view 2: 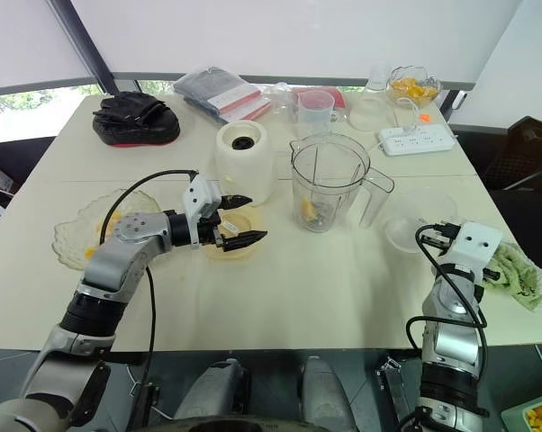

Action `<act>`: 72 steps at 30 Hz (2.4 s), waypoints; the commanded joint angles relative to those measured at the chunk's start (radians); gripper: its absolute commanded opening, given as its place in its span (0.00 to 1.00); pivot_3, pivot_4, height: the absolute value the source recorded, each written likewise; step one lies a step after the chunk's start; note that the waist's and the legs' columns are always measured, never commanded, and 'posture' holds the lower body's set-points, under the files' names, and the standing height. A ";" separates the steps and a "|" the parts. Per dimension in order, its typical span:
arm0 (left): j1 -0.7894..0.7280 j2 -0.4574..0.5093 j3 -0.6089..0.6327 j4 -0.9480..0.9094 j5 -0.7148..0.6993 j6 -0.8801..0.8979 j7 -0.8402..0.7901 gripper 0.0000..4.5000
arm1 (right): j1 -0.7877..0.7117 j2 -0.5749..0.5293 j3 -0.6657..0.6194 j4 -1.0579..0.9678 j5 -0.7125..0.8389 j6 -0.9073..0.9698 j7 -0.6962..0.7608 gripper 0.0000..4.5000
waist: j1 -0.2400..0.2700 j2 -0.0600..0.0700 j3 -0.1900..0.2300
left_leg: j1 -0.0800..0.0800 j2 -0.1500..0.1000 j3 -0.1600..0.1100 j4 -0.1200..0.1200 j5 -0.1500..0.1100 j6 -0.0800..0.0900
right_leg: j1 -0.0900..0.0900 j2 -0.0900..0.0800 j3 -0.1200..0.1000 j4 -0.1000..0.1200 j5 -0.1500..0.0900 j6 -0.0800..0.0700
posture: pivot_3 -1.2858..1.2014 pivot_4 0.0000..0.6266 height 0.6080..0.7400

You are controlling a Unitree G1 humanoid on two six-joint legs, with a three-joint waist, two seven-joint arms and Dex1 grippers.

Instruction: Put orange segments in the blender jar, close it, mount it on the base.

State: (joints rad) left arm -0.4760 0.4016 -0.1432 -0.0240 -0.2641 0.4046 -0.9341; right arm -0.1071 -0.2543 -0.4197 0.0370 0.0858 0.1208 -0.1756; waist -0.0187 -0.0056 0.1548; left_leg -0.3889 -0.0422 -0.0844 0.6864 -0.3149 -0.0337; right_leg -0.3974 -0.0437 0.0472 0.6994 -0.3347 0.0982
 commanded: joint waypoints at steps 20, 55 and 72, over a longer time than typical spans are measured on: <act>-0.012 0.000 -0.011 -0.026 -0.007 -0.033 -0.018 1.00 | 0.025 0.035 0.005 -0.291 0.069 0.101 0.028 0.02 | 0.001 0.001 0.000 | 0.000 0.000 0.000 -0.002 0.000 0.000 | -0.001 0.000 0.000 -0.001 0.000 0.000 | 0.52 0.24 1.00; -0.052 0.000 -0.040 0.016 0.005 -0.067 -0.042 1.00 | 0.130 0.173 -0.078 -0.293 0.140 0.102 -0.039 0.21 | 0.001 0.001 0.001 | 0.000 0.000 0.000 -0.003 0.000 -0.001 | 0.000 0.000 0.000 -0.002 0.000 0.000 | 0.52 0.24 1.00; -0.035 0.003 -0.039 -0.006 0.002 -0.058 -0.030 1.00 | 0.104 0.103 -0.113 -0.197 0.104 0.058 -0.044 0.32 | 0.001 0.001 0.001 | 0.000 0.000 0.000 -0.003 0.000 -0.001 | 0.000 0.000 0.000 -0.002 0.000 0.000 | 0.52 0.24 1.00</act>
State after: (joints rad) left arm -0.5111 0.4012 -0.1840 0.0049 -0.2564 0.3590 -0.9628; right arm 0.0146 -0.1307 -0.5032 -0.1593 0.1979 0.2080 -0.2182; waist -0.0178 -0.0045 0.1555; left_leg -0.3887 -0.0423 -0.0843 0.6835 -0.3145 -0.0343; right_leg -0.3978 -0.0439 0.0476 0.6975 -0.3347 0.0981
